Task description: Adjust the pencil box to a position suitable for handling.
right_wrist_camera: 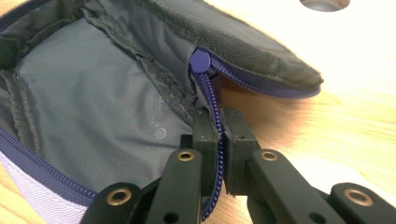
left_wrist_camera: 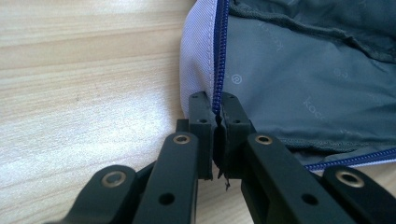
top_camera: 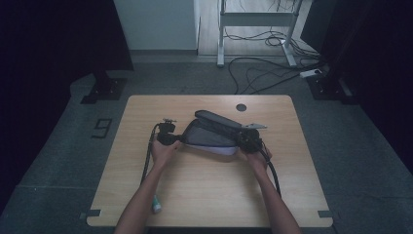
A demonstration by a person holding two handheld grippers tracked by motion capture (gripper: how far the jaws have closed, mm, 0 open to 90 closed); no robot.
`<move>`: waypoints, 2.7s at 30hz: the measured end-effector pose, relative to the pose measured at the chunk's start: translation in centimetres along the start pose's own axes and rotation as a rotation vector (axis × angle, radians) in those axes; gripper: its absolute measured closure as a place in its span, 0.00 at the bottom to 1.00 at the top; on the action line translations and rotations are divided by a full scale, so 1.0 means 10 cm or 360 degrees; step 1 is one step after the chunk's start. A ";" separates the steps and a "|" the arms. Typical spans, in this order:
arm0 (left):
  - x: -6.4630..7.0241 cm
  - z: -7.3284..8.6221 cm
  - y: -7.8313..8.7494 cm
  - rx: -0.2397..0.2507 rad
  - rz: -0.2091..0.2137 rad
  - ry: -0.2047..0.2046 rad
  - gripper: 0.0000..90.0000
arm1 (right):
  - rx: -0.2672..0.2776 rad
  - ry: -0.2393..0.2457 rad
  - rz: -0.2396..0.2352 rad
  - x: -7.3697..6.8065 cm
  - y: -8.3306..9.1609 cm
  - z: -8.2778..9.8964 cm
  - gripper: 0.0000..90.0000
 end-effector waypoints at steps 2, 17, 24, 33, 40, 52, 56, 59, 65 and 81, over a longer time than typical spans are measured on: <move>0.03 -0.02 0.04 0.0009 0.0012 -0.0011 0.95 | 0.0012 -0.0002 -0.0008 -0.01 0.03 -0.01 0.94; 0.18 -0.12 0.28 0.0090 0.0065 -0.0063 0.96 | 0.0127 0.0033 -0.0019 -0.07 0.27 -0.22 0.95; 0.22 -0.15 0.40 0.0111 0.0086 -0.0079 0.96 | 0.0186 0.0073 -0.0030 -0.15 0.38 -0.34 0.95; 0.32 -0.08 0.63 0.0119 0.0159 -0.0112 0.96 | 0.0249 0.0091 -0.0065 -0.25 0.56 -0.39 0.95; 0.41 -0.06 0.80 0.0158 0.0208 -0.0153 0.95 | 0.0296 0.0094 -0.0086 -0.30 0.72 -0.42 0.95; 0.54 0.23 1.03 0.0197 0.0302 -0.0175 0.95 | 0.0341 0.0105 -0.0129 -0.43 1.01 -0.26 0.95; 0.59 0.33 1.11 0.0211 0.0319 -0.0195 0.95 | 0.0350 0.0097 -0.0143 -0.47 1.09 -0.19 0.95; 0.59 0.41 1.14 0.0198 0.0333 -0.0192 0.95 | 0.0341 0.0092 -0.0158 -0.49 1.13 -0.14 0.95; 0.56 0.61 1.09 0.0128 0.0345 -0.0175 0.94 | 0.0309 0.0088 -0.0164 -0.51 1.11 0.01 0.95; 0.52 0.86 0.91 -0.0037 0.0324 -0.0160 0.90 | 0.0129 0.0040 -0.0120 -0.34 0.92 0.39 0.94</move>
Point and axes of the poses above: each handheld gripper's, and its own axes: y roughly backward along the jaws, z roughly out of its underside, x roughly to its right, the point moved 9 cm from there along -y, roughly forward along the jaws, and after that the axes turned 15 degrees about x, right-handed, at the moved point
